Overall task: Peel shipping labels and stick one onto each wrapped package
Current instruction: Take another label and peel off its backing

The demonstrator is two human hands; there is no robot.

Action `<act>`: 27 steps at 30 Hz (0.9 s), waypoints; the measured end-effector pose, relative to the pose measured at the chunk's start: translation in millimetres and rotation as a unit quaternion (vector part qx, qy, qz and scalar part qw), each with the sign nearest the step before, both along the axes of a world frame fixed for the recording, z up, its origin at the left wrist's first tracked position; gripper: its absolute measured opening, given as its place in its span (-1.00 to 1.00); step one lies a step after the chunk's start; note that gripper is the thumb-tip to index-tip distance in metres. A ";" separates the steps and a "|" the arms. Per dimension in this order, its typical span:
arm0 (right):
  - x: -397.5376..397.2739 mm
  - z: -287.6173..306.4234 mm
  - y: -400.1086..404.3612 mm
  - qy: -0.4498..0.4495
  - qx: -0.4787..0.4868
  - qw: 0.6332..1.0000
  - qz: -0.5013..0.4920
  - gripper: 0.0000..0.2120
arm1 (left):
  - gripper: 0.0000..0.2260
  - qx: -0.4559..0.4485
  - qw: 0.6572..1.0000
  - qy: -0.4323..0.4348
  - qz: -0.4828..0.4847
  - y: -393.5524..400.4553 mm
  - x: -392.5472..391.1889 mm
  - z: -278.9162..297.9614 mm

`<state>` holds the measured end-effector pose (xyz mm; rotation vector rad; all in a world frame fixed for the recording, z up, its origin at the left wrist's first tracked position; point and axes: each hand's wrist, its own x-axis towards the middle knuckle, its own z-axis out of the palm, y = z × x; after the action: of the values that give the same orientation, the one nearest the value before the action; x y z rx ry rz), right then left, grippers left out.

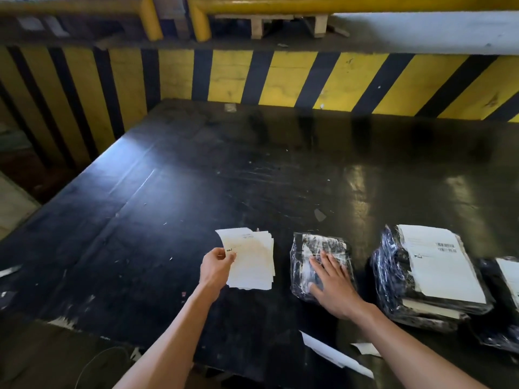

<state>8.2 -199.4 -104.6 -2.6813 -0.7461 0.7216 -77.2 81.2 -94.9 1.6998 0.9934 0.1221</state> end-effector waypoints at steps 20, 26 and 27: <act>26.9 114.4 -25.2 0.312 0.568 0.646 -0.404 -0.92 | -0.81 -0.021 0.926 -0.095 -0.364 -102.9 41.7 107.6; 19.1 131.9 -31.9 0.224 0.588 0.671 -0.392 -0.94 | -0.79 0.184 0.927 -0.230 -0.233 -147.9 53.9 117.8; 18.6 133.1 -32.4 0.219 0.589 0.673 -0.390 -0.96 | -0.82 0.181 0.919 -0.244 -0.252 -155.8 55.3 120.3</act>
<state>26.9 -231.7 28.5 -1.2707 0.1519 0.3590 -21.9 -74.6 25.4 2.0705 0.1486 0.3868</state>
